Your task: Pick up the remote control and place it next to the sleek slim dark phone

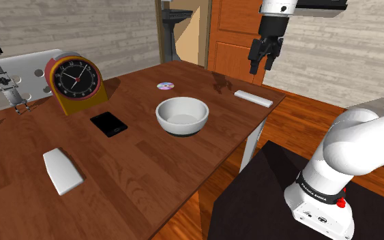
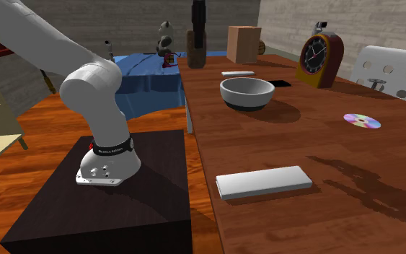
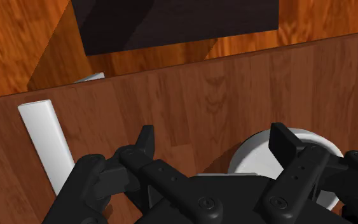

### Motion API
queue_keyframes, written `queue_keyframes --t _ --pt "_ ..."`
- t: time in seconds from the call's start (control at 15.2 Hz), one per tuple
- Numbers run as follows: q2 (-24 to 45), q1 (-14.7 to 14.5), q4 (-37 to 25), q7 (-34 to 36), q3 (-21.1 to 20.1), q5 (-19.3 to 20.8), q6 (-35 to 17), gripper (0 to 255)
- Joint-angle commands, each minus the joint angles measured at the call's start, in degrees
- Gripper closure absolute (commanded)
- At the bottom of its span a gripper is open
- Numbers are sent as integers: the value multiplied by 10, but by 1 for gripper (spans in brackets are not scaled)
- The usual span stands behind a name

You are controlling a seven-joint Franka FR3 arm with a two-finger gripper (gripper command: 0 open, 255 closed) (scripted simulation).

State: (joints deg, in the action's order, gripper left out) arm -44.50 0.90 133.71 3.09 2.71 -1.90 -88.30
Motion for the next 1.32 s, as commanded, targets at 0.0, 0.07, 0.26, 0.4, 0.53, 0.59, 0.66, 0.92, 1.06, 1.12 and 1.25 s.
queue_keyframes --t 0.0,0.07,0.26,0.4,0.53,0.59,0.66,0.92,1.06,1.12,1.25 --pt "0 0 0 0 0 0 0 0" --pt "6 4 8 -10 9 7 -13 0" --pt "27 15 28 -38 36 27 -55 0" --pt "45 22 37 -57 54 40 -83 0" --pt "66 29 44 -76 72 51 -112 0" --pt "78 32 47 -85 81 56 -127 0" --pt "90 35 48 -94 91 61 -141 0" --pt "146 46 48 -131 128 75 -200 0" --pt "178 50 43 -151 147 79 -228 0" --pt "194 51 40 -161 156 80 -242 0" --pt "230 54 30 -181 174 80 -270 0"
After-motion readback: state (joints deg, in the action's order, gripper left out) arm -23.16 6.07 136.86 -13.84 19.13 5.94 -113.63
